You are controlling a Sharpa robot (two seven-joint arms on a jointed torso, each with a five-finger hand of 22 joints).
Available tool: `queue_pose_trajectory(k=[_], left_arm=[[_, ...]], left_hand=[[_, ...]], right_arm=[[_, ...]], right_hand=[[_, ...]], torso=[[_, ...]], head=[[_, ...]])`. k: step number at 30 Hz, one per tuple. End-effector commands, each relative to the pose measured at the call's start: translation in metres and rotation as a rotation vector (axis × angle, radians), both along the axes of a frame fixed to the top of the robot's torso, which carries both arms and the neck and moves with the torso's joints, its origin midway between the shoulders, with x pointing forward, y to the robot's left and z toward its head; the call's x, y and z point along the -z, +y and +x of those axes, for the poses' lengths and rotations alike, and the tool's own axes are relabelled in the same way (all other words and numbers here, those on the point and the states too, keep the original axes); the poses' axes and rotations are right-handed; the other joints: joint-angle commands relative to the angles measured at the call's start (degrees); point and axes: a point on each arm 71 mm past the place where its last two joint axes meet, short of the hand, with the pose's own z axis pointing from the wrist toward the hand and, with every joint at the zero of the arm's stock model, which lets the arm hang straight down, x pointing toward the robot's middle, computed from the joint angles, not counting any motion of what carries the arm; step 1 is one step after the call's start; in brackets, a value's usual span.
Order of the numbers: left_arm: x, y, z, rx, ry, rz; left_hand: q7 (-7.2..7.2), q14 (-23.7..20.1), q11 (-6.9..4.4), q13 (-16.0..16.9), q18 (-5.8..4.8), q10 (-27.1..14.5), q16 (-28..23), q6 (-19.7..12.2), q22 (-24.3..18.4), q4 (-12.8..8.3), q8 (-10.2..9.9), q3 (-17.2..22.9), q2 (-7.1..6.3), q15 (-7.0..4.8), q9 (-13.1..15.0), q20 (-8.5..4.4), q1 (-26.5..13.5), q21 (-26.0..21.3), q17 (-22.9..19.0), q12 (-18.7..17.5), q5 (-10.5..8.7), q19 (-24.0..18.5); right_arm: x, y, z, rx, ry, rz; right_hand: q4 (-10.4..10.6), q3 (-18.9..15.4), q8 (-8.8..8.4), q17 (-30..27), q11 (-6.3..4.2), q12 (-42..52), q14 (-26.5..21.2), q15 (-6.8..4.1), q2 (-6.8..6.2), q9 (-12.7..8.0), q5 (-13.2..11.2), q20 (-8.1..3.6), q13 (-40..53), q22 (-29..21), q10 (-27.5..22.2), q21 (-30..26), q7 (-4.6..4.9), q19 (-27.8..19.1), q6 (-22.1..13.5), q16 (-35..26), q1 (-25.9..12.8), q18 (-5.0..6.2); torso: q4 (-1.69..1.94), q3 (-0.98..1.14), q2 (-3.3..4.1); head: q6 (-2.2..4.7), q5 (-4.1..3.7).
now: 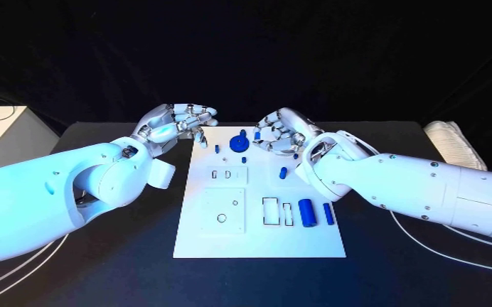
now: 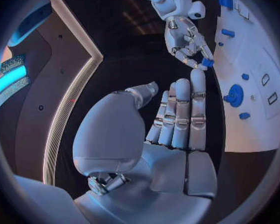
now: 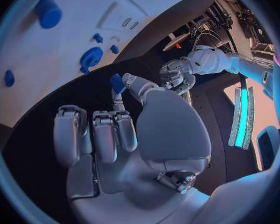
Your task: Assemble the parts on the task board
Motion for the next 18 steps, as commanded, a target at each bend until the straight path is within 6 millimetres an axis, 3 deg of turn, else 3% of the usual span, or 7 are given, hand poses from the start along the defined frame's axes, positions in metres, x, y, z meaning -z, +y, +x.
queue_pose_trajectory(k=[1,6,10,18], left_arm=[[0.001,-0.003,0.001,0.002,0.006,0.008],[0.002,-0.005,0.001,0.001,0.008,0.010],[0.002,-0.005,0.001,0.000,0.009,0.011],[0.002,-0.006,0.001,0.000,0.014,0.014]], left_hand=[[0.10,-0.38,-0.03,0.09,0.31,-0.21,-0.37,-0.23,0.09,0.06,-0.26,0.17,0.24,0.12,0.10,0.14,-0.54,0.22,0.06,-0.25,0.16,-0.38],[0.10,-0.38,-0.03,0.09,0.31,-0.21,-0.37,-0.23,0.09,0.06,-0.26,0.17,0.24,0.12,0.10,0.14,-0.54,0.22,0.06,-0.25,0.16,-0.38],[0.11,-0.36,-0.03,0.11,0.31,-0.18,-0.36,-0.20,0.12,0.08,-0.24,0.18,0.27,0.12,0.13,0.14,-0.60,0.27,0.07,-0.22,0.16,-0.40],[0.11,-0.36,-0.03,0.11,0.31,-0.18,-0.36,-0.20,0.12,0.08,-0.24,0.18,0.27,0.12,0.13,0.14,-0.60,0.27,0.07,-0.22,0.16,-0.40]], right_arm=[[0.004,0.014,-0.004,0.046,-0.016,-0.040],[0.018,0.035,-0.012,0.028,-0.006,-0.076],[0.032,0.048,-0.019,0.016,0.009,-0.107],[0.051,0.061,-0.028,0.007,0.021,-0.140]], right_hand=[[0.03,0.23,0.31,11.53,-0.50,-0.04,5.22,-0.39,0.55,0.81,0.03,-0.25,10.99,5.66,2.10,-0.23,-0.25,1.52,-0.17,0.06,0.40,-0.52],[0.03,0.20,0.34,11.56,-0.49,-0.01,5.23,-0.39,0.48,0.82,0.01,-0.26,11.02,5.72,2.13,-0.17,-0.23,1.55,-0.22,0.07,0.33,-0.54],[0.09,0.11,0.42,11.56,-0.45,-0.03,5.23,-0.37,0.33,0.85,-0.08,-0.26,11.00,5.73,2.11,-0.17,-0.18,1.57,-0.33,0.07,0.08,-0.54],[0.20,-0.03,0.56,11.49,-0.42,-0.09,5.22,-0.35,0.09,0.90,-0.21,-0.25,10.96,5.64,2.07,-0.28,-0.16,1.54,-0.47,0.04,-0.30,-0.52]], torso=[[0.03,-0.37,-0.43],[0.02,-0.58,-0.59],[0.09,-0.66,-0.53],[0.04,-0.60,-0.25]], head=[[-0.38,0.15],[-0.67,0.04],[-0.96,0.59],[-1.49,0.71]])
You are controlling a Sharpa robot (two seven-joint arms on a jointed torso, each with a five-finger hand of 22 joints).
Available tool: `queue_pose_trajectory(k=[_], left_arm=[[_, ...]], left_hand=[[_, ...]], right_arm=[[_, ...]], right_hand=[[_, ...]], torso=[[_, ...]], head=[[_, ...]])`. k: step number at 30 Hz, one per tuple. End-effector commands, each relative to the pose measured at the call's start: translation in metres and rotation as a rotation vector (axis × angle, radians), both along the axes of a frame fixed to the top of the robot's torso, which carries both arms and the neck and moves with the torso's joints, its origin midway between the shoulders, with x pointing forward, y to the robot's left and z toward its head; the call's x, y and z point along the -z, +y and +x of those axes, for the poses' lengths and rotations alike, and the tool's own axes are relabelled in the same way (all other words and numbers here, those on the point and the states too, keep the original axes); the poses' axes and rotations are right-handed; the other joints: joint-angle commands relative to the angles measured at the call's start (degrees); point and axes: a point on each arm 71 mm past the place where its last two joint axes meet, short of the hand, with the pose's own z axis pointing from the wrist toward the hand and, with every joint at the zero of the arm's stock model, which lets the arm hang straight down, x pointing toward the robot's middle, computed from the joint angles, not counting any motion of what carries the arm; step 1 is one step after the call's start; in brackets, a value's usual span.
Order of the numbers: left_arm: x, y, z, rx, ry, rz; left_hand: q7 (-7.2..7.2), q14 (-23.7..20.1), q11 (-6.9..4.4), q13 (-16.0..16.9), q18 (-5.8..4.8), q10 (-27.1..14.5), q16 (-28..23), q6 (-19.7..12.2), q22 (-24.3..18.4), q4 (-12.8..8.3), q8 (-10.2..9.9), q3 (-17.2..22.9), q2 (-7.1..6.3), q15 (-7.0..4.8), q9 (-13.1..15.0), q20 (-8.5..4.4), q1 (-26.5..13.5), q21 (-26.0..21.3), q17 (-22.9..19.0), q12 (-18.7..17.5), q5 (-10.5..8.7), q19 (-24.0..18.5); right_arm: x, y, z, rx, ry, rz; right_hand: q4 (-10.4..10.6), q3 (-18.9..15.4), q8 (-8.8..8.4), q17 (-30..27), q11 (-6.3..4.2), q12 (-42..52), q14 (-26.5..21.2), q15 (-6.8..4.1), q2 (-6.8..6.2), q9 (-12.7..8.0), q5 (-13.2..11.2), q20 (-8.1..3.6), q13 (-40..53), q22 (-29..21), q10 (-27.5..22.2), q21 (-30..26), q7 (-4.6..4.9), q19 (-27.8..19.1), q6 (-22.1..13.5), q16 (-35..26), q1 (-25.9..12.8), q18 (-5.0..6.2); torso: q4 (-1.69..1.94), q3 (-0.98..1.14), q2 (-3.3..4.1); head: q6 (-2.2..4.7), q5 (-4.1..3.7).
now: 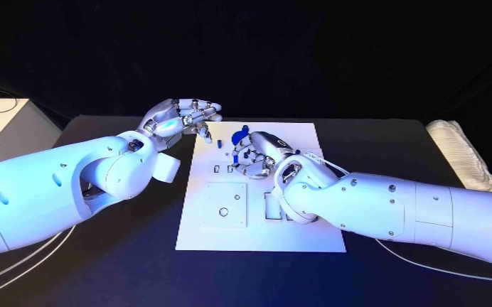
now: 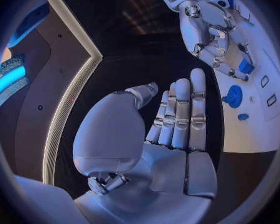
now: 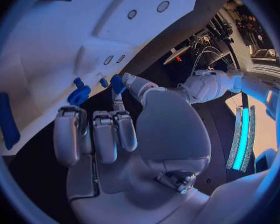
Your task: Assemble the parts on the task board
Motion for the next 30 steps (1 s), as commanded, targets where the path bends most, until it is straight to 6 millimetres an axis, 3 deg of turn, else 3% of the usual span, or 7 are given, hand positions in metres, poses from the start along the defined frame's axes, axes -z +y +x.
queue_pose_trajectory(k=[1,5,14,30], left_arm=[[0.000,-0.002,0.000,0.004,-0.003,0.003],[0.000,-0.003,0.000,0.007,-0.002,0.003],[0.000,-0.002,0.000,0.006,-0.001,0.004],[0.001,-0.001,0.000,0.010,0.003,0.005]], left_hand=[[0.11,-0.36,-0.03,0.05,0.31,-0.18,-0.36,-0.20,0.05,0.07,-0.24,0.17,0.05,0.13,0.09,0.14,-0.38,0.27,0.08,-0.22,0.16,-0.41],[0.11,-0.36,-0.03,0.05,0.31,-0.18,-0.36,-0.20,0.05,0.07,-0.24,0.17,0.05,0.13,0.09,0.14,-0.38,0.27,0.08,-0.22,0.16,-0.41],[0.11,-0.32,-0.03,0.08,0.32,-0.16,-0.35,-0.18,0.10,0.04,-0.23,0.22,0.08,0.12,0.13,0.16,-0.40,0.37,0.10,-0.20,0.16,-0.45],[0.11,-0.32,-0.03,0.08,0.32,-0.16,-0.35,-0.18,0.10,0.04,-0.23,0.22,0.08,0.12,0.13,0.16,-0.40,0.37,0.10,-0.20,0.16,-0.45]], right_arm=[[0.004,0.002,-0.001,0.022,-0.031,-0.040],[0.010,0.004,-0.002,0.022,-0.028,-0.050],[0.020,0.008,-0.003,0.018,-0.011,-0.079],[0.026,0.008,-0.003,0.011,-0.005,-0.099]], right_hand=[[0.20,-0.02,0.23,11.50,-0.42,-0.09,5.22,-0.35,-0.06,0.91,0.02,-0.25,10.96,5.64,2.07,-0.28,-0.14,1.55,-0.26,0.04,-0.46,-0.52],[0.24,-0.07,0.28,11.40,-0.41,-0.11,5.19,-0.34,-0.16,0.92,-0.02,-0.25,10.94,5.69,2.06,-0.24,-0.13,1.58,-0.32,0.00,-0.60,-0.53],[0.26,-0.10,0.31,11.47,-0.41,-0.11,5.21,-0.34,-0.20,0.93,-0.03,-0.25,10.95,5.78,2.06,-0.16,-0.14,1.62,-0.33,0.02,-0.68,-0.55],[0.39,-0.33,0.46,11.38,-0.39,-0.18,5.20,-0.33,-0.68,0.97,-0.22,-0.24,10.90,5.78,2.02,-0.19,-0.10,1.65,-0.64,-0.02,-1.21,-0.55]], torso=[[-0.02,-0.04,0.25],[0.10,-0.05,0.35],[-0.01,0.01,0.23],[-0.01,-0.01,0.20]], head=[[-0.25,0.18],[-0.39,0.20],[-0.99,0.64],[-1.15,0.80]])
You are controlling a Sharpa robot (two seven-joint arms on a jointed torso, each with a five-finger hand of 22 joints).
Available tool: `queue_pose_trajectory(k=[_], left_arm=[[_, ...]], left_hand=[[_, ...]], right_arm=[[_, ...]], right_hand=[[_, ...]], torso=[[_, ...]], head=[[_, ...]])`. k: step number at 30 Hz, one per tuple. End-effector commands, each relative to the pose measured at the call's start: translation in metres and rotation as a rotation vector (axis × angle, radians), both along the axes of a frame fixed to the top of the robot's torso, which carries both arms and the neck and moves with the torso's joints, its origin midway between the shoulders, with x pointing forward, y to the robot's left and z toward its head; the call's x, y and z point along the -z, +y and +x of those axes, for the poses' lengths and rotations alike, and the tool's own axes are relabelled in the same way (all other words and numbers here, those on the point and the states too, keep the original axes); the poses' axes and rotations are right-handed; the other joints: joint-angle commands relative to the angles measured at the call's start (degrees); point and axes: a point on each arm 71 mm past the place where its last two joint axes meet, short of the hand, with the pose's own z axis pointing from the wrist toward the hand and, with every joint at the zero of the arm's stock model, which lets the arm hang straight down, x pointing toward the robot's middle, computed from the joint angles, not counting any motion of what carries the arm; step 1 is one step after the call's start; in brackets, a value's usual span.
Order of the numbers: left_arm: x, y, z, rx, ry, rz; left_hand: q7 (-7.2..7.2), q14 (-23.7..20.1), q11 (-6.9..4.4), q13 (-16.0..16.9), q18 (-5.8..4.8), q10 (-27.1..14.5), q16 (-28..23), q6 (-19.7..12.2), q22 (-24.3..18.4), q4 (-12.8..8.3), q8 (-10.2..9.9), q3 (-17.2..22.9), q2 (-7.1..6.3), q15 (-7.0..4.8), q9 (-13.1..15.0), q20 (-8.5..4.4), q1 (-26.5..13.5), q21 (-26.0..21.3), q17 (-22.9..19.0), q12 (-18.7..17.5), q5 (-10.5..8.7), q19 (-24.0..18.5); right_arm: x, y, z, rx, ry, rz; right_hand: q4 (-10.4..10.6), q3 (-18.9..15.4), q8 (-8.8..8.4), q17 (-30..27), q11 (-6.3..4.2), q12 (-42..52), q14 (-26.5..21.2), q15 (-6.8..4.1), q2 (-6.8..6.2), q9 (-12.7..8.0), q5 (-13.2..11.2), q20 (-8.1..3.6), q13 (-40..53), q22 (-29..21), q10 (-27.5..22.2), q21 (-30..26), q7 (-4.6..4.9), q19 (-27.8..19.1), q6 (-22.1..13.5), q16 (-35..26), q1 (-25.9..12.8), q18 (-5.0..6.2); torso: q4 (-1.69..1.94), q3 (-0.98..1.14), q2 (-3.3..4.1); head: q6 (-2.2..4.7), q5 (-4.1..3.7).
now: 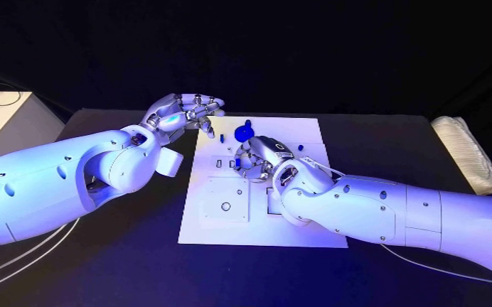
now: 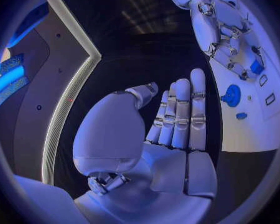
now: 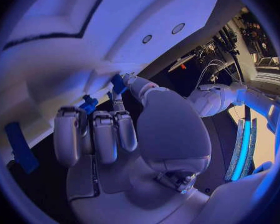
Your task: Assemble the parts on the task board
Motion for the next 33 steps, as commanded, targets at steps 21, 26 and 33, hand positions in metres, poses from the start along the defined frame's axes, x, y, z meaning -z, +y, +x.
queue_pose_trajectory(k=[21,26,33], left_arm=[[-0.0001,-0.0003,-0.0006,0.017,-0.001,0.000],[0.0000,-0.0004,-0.0007,0.020,0.000,0.000],[0.0002,-0.0005,-0.0007,0.021,0.001,0.000]], left_hand=[[0.13,-0.31,-0.01,0.12,0.32,-0.23,-0.35,-0.22,0.12,0.03,-0.26,0.25,0.06,0.14,0.10,0.00,-0.49,0.49,0.07,-0.21,0.16,-0.36],[0.12,-0.31,-0.01,0.13,0.32,-0.25,-0.36,-0.24,0.14,-0.01,-0.27,0.27,0.05,0.14,0.11,0.00,-0.48,0.53,0.07,-0.22,0.16,-0.39],[0.11,-0.31,-0.02,0.13,0.33,-0.27,-0.36,-0.26,0.15,-0.04,-0.28,0.28,0.04,0.14,0.12,0.01,-0.46,0.55,0.07,-0.22,0.16,-0.40]], right_arm=[[0.0034,-0.0007,0.0007,-0.020,0.001,-0.026],[0.0032,-0.0004,0.0006,-0.029,-0.001,-0.020],[0.0024,-0.0008,0.0006,-0.032,-0.007,-0.009]], right_hand=[[0.86,-0.76,-0.77,10.93,0.48,-1.76,5.10,0.33,-1.65,-0.57,-0.59,0.23,9.58,5.11,0.63,-1.05,0.86,1.34,-3.43,-0.22,-2.19,-0.38],[1.04,-1.08,-1.69,10.58,1.05,-4.76,5.00,0.82,-2.52,-1.13,-1.00,0.67,7.02,4.42,-1.91,-1.87,1.51,0.99,-5.41,-0.39,-2.48,-0.20],[1.57,-2.24,-3.07,10.19,1.70,-6.59,4.89,1.41,-3.28,-1.89,-3.62,1.27,5.43,3.65,-3.40,-2.85,2.16,0.60,-7.70,-0.59,-2.69,0.02]], torso=[[-0.06,0.01,0.01],[-0.03,0.01,0.03],[-0.03,0.00,0.01]], head=[[-0.05,-0.15],[-0.09,-0.21],[-0.05,-0.24]])
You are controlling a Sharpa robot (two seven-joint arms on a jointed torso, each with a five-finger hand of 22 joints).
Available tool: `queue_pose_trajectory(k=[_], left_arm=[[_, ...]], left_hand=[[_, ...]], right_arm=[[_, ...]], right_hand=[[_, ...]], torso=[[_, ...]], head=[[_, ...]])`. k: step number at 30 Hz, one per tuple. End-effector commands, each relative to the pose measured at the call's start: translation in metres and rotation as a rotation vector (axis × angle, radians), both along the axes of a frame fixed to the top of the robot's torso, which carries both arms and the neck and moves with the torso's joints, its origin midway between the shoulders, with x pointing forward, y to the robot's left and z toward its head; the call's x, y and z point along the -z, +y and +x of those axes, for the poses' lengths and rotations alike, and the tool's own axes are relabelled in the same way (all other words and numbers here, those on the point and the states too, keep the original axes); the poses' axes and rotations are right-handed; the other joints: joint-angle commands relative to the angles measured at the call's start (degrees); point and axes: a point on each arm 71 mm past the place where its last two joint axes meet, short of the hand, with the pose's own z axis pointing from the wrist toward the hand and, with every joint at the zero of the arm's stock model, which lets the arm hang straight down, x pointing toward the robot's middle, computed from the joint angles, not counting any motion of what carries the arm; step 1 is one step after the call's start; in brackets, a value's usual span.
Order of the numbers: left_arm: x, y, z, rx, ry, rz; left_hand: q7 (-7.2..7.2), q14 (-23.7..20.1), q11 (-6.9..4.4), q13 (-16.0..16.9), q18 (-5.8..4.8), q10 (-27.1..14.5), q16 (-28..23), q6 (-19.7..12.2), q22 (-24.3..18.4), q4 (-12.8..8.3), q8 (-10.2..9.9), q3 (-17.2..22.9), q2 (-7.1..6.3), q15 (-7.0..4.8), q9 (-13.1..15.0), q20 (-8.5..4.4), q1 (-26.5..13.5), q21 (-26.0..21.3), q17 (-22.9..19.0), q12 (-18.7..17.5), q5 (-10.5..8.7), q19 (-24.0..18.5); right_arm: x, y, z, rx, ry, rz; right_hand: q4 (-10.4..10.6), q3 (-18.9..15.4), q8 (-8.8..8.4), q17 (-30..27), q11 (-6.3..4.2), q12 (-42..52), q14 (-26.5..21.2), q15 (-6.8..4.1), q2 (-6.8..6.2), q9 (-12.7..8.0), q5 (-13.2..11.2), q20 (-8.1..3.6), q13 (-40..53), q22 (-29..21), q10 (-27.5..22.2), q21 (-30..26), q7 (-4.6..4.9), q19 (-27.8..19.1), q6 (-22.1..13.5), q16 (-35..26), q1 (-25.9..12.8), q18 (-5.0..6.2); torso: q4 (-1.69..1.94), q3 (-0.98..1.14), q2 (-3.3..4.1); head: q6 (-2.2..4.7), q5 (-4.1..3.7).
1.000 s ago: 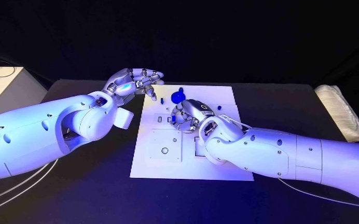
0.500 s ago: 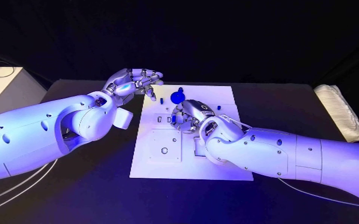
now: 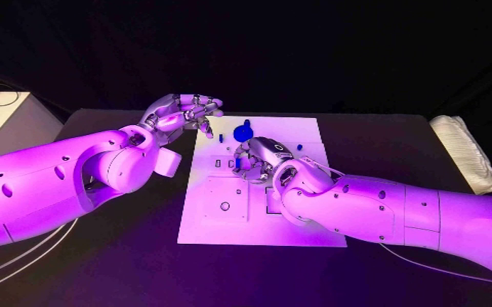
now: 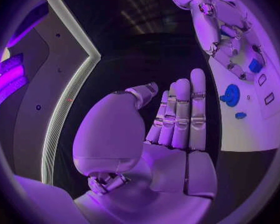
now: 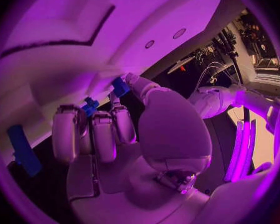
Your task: Assemble the parts on the task board
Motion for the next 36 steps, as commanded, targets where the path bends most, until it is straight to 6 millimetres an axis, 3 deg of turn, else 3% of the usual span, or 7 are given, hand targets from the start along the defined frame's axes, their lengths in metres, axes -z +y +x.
queue_pose_trajectory(k=[1,18,24,26,28,32,36], left_arm=[[0.000,-0.002,-0.001,0.022,-0.004,-0.003],[0.006,0.013,0.011,-0.022,0.003,0.084],[0.013,0.035,0.028,-0.099,0.035,0.181],[0.017,0.041,0.033,-0.106,0.052,0.239],[0.021,0.044,0.038,-0.097,0.065,0.315],[0.029,0.042,0.044,-0.050,0.106,0.499],[0.033,0.030,0.044,0.009,0.147,0.669]], left_hand=[[0.11,-0.31,-0.02,0.08,0.33,-0.27,-0.36,-0.26,0.05,-0.05,-0.28,0.29,0.04,0.13,0.08,0.01,-0.46,0.30,0.09,-0.22,0.16,-0.41],[-0.63,1.48,-0.99,2.46,0.43,2.66,1.50,0.55,0.66,-0.28,0.42,-1.41,-0.62,-0.52,0.90,-0.35,-1.51,1.56,1.34,3.71,0.15,-0.39],[-2.46,9.47,-2.54,17.29,0.34,-1.12,16.56,0.76,2.34,0.41,6.74,-6.03,-0.06,-2.04,5.42,-1.72,-3.03,4.74,16.26,23.30,0.33,0.34],[-3.61,16.74,-3.98,23.32,-1.28,-0.06,26.81,2.28,13.43,1.55,10.04,-7.19,-0.25,-3.01,7.61,-2.55,-4.48,13.12,27.86,32.35,0.30,6.42],[-4.29,18.73,-4.51,28.95,-2.10,-3.16,30.30,1.10,18.72,2.89,13.13,-7.18,-0.08,-3.59,10.45,-3.23,-5.09,17.37,32.01,39.91,0.16,8.41],[-5.22,21.95,-5.32,41.68,-3.56,2.75,34.83,1.55,27.94,4.16,15.79,-7.09,-0.49,-4.30,12.76,-3.81,-5.58,23.73,38.25,51.90,0.16,12.50],[-5.25,22.63,-5.39,44.71,-3.94,3.99,35.80,1.02,30.23,5.01,16.06,-7.15,-0.88,-4.42,13.35,-4.03,-6.02,25.33,39.67,54.66,0.15,13.40]], right_arm=[[-0.001,0.001,-0.001,-0.016,-0.011,0.009],[-0.020,-0.004,-0.005,-0.077,-0.046,0.216],[-0.033,-0.015,0.013,-0.084,0.056,0.338],[-0.037,-0.023,0.022,-0.062,0.091,0.384],[-0.040,-0.031,0.031,-0.030,0.124,0.433],[-0.046,-0.050,0.045,0.046,0.192,0.548],[-0.057,-0.064,0.053,0.090,0.215,0.615]], right_hand=[[0.16,-0.72,-0.49,10.14,0.02,-0.59,4.88,0.41,-0.56,-0.20,-0.72,0.35,5.17,3.47,-0.66,-0.47,0.13,0.62,-0.72,-0.31,0.04,0.06],[3.91,-10.40,-1.43,9.84,0.43,-0.99,4.80,0.80,1.45,-1.00,0.62,0.79,4.45,2.76,-1.15,-1.70,0.55,0.39,-2.03,-0.54,3.71,0.29],[3.45,-8.65,-0.63,9.22,0.23,-1.31,4.62,0.63,1.97,-0.87,5.07,0.65,4.11,1.33,-1.60,-3.46,0.37,-0.37,-0.88,-0.89,5.70,0.68],[3.31,-7.81,-0.33,9.23,0.17,-1.34,4.62,0.56,1.88,-0.84,6.75,0.58,4.06,1.28,-1.68,-3.59,0.33,-0.39,-0.66,-0.90,5.97,0.69],[2.99,-6.99,0.01,8.92,0.11,-1.36,4.53,0.50,1.35,-0.81,8.42,0.51,4.00,0.92,-1.75,-4.08,0.30,-0.57,-0.53,-1.08,6.22,0.78],[3.08,-6.60,0.15,9.14,0.12,-1.19,4.59,0.48,1.21,-0.81,9.13,0.49,4.12,1.03,-1.62,-4.00,0.30,-0.50,-0.55,-0.99,5.99,0.75],[3.20,-6.44,0.20,9.19,0.13,-1.15,4.60,0.49,1.21,-0.81,9.40,0.48,4.14,1.06,-1.59,-3.98,0.32,-0.47,-0.60,-0.97,5.77,0.74]], torso=[[0.02,-0.02,-0.01],[-0.07,0.06,-0.35],[-0.12,0.16,-1.18],[-0.07,0.18,-1.60],[0.06,0.20,-2.01],[0.17,0.34,-2.54],[0.15,0.41,-3.04]], head=[[0.04,0.01],[0.77,0.32],[0.99,0.04],[0.87,-0.02],[0.75,-0.04],[0.57,0.15],[0.14,0.29]])
